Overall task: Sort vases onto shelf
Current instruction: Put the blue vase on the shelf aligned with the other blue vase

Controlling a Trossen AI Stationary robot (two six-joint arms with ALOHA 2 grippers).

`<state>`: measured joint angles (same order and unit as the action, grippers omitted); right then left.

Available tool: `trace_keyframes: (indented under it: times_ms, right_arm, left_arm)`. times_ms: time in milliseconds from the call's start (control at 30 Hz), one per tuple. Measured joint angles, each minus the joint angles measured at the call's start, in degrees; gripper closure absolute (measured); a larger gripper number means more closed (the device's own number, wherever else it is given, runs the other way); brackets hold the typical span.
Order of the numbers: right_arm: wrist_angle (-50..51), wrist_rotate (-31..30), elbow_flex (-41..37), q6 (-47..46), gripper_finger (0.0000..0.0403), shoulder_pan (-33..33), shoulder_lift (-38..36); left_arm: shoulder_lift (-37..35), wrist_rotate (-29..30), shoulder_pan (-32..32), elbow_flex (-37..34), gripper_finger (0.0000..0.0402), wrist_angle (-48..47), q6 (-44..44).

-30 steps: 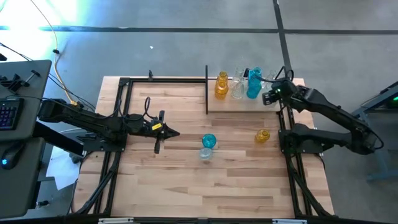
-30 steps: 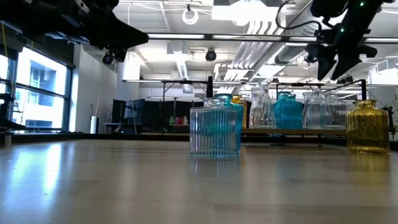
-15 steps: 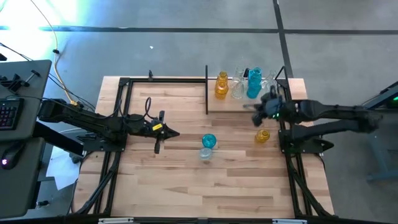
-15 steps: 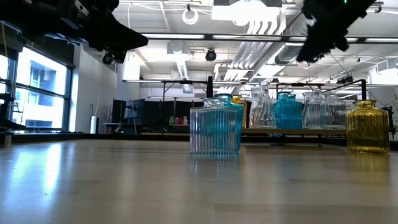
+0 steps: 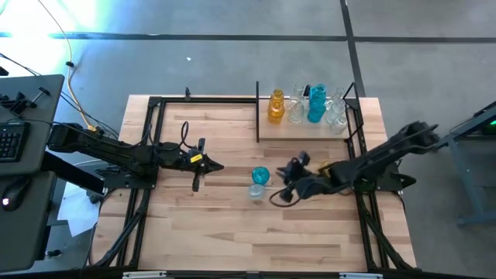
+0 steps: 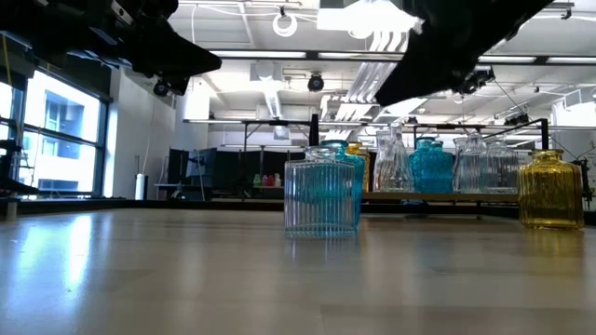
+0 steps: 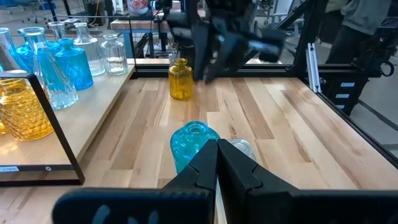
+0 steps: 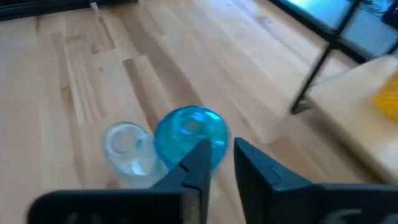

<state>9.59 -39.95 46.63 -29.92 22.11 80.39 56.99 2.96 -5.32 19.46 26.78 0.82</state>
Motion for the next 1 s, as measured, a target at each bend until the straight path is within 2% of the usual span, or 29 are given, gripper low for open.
trace_keyframes:
  times_ms: [167, 333, 500, 767, 867, 1000]
  right_arm:
    - [-9.9, 1.0, 0.0, 0.4, 0.0277, -0.5, 6.5]
    - [-16.5, 1.8, 0.0, 0.4, 0.0196, -1.5, 9.8]
    - [-20.0, 2.4, 0.0, 0.3, 0.0147, -3.1, 12.6]
    - [-23.8, 2.5, 0.0, 0.3, 0.0143, -5.5, 16.1]
    - [-23.9, 2.5, 0.0, 0.2, 0.0159, -5.9, 17.1]
    - [-23.8, 2.8, 0.0, 0.0, 0.0201, -6.0, 18.0]
  left_arm:
    - [0.0, 0.0, 0.0, 0.0, 0.0401, 0.0, 0.0]
    - [0.0, 0.0, 0.0, 0.0, 0.0401, 0.0, 0.0]
    - [0.0, 0.0, 0.0, 0.0, 0.0401, 0.0, 0.0]
    - [0.0, 0.0, 0.0, 0.0, 0.0401, 0.0, 0.0]
    - [0.0, 0.0, 0.0, 0.0, 0.0401, 0.0, 0.0]
    - [0.0, 0.0, 0.0, 0.0, 0.0401, 0.0, 0.0]
